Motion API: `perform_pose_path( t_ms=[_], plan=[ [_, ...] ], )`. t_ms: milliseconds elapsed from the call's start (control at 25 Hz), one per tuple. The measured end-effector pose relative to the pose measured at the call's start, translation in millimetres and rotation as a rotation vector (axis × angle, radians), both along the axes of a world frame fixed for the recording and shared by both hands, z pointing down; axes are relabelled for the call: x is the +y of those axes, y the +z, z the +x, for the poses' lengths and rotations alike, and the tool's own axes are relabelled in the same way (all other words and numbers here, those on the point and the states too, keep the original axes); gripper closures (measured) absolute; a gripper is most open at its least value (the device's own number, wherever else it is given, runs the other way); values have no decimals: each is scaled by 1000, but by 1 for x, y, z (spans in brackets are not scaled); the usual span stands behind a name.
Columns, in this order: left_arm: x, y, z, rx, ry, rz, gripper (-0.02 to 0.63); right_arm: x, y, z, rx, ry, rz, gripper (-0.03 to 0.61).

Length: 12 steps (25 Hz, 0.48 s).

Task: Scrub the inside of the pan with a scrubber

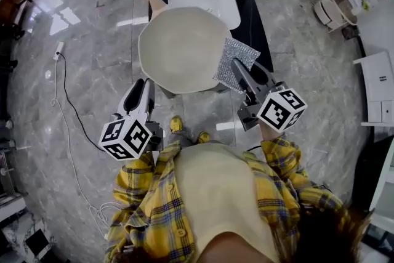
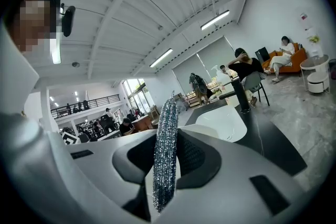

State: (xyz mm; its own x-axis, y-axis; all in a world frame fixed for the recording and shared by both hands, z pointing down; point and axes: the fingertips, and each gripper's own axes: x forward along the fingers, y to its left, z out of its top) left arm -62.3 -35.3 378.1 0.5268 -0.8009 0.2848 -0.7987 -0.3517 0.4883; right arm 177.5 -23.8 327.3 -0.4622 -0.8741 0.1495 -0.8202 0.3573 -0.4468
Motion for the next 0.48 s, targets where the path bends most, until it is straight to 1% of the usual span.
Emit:
perform_pose_path(
  t_ms=[120,280,480],
  plan=[
    [-13,3,-8,0,-7,-8,521,-17,1,-14,26,-21,-2,491],
    [-26,9,-20,21,-18,-34,522,-41,4,-34,47,-47,-19,491],
    [-40,22,-26,15,0,-68,522,-66,18,-48,76,-50,-59,491]
  ],
)
